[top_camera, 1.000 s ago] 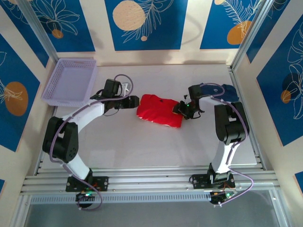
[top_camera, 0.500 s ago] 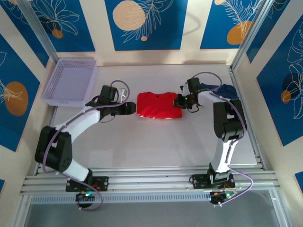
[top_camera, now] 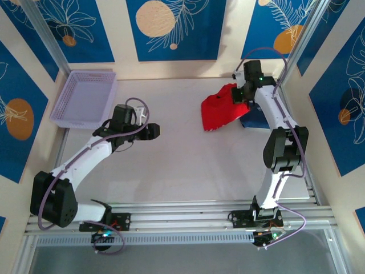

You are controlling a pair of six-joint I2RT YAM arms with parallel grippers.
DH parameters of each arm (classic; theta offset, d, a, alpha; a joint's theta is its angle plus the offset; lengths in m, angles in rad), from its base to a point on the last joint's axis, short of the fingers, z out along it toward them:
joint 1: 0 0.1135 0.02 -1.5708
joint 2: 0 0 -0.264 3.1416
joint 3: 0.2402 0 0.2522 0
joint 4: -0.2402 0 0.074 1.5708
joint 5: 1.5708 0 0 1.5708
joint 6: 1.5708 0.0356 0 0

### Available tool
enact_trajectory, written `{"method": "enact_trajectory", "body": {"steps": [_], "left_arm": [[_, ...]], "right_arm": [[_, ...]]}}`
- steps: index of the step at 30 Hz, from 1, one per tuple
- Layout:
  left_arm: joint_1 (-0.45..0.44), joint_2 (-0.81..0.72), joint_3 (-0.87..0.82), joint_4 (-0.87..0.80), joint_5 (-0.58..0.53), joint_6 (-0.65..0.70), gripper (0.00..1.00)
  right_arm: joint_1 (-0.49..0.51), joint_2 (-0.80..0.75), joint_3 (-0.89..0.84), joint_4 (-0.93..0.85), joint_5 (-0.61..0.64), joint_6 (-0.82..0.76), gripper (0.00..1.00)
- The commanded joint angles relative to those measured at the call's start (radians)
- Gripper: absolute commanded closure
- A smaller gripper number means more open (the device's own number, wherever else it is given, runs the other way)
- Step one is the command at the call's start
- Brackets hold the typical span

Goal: Fold the inside-out t-shirt

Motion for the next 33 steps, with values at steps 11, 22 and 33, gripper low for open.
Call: {"method": "enact_trajectory", "body": {"steps": [11,22,33], "left_arm": [[-0.035,0.04,0.012,-0.012,-0.016,-0.016,0.31],[-0.064,0.087,0.065,-0.024,-0.017,-0.007,0.31],[-0.088,0.155,0.103,-0.015,-0.01,-0.005,0.31]], "right_arm": [[-0.067,0.02,0.26,-0.238,0.078,-0.128,1.0],[-0.149,0.005,0.266,-0.23,0.09,-0.136,1.0],[-0.261,0.112,0.158,-0.052,0.308,-0.152,0.98]]}}
